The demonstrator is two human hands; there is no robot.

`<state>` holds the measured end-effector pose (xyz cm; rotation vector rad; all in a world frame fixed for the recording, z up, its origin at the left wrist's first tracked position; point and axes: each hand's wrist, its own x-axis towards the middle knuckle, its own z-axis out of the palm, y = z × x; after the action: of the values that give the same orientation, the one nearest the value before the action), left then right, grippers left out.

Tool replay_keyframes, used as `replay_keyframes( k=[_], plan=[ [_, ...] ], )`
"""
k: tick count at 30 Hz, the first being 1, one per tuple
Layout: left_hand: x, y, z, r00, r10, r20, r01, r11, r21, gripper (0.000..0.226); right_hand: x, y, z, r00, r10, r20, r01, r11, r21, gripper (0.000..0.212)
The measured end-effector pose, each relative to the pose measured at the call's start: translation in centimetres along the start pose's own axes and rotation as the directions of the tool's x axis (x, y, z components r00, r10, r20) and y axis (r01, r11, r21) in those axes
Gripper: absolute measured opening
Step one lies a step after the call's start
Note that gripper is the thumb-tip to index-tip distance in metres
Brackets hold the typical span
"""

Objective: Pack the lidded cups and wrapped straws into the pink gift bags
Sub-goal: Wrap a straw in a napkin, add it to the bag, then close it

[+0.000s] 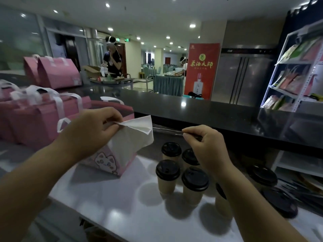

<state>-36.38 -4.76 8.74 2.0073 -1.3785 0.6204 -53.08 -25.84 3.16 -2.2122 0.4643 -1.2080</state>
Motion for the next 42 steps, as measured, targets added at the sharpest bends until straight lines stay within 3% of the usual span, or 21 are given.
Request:
replay_keyframes(
  k=[11,15,19,23,26,28,31,34,37,42],
  plan=[
    [8.5,-16.0,-1.1,0.999,-0.032,-0.041,0.036,0.995,0.091,0.021,12.8,-2.2,14.2,0.978,-0.187,0.086,0.195,0.977,-0.083,0.018],
    [10.8,-21.2,-1.1,0.998,-0.025,-0.056,0.031,0.994,0.101,0.019,16.2,-2.6,19.0,0.947,-0.247,0.204,0.283,0.945,-0.166,0.019],
    [13.0,-25.5,-0.4,1.000,-0.021,0.022,0.020,0.997,0.080,0.019,18.9,-2.5,23.5,0.908,-0.237,0.345,0.341,0.898,-0.280,0.019],
    [14.7,-29.1,1.8,0.994,0.004,0.110,-0.004,1.000,0.002,0.021,21.0,-2.2,27.1,0.885,-0.081,0.459,0.303,0.849,-0.434,0.016],
    [15.5,-31.3,4.0,0.982,0.031,0.184,-0.018,0.997,-0.070,0.019,21.6,-1.6,28.6,0.874,0.034,0.485,0.260,0.810,-0.526,0.032],
    [15.8,-32.3,5.3,0.974,0.056,0.219,-0.031,0.993,-0.113,0.020,21.6,-1.2,28.7,0.894,0.048,0.445,0.194,0.855,-0.481,0.037],
    [16.0,-33.3,7.0,0.968,0.072,0.239,-0.013,0.971,-0.238,0.018,21.3,-1.1,28.5,0.881,0.088,0.465,0.041,0.964,-0.261,0.045],
    [15.9,-34.0,8.1,0.972,0.066,0.225,0.022,0.930,-0.368,0.016,20.9,-1.5,29.4,0.851,0.103,0.514,-0.034,0.989,-0.143,0.028],
    [15.8,-35.0,8.9,0.966,0.092,0.241,0.023,0.900,-0.435,0.013,20.8,-1.5,30.5,0.917,0.100,0.386,-0.040,0.986,-0.159,0.018],
    [15.2,-37.7,9.2,0.954,0.122,0.275,-0.043,0.960,-0.276,0.023,21.7,-1.9,31.2,0.919,0.126,0.373,-0.001,0.948,-0.317,0.007]
  ],
)
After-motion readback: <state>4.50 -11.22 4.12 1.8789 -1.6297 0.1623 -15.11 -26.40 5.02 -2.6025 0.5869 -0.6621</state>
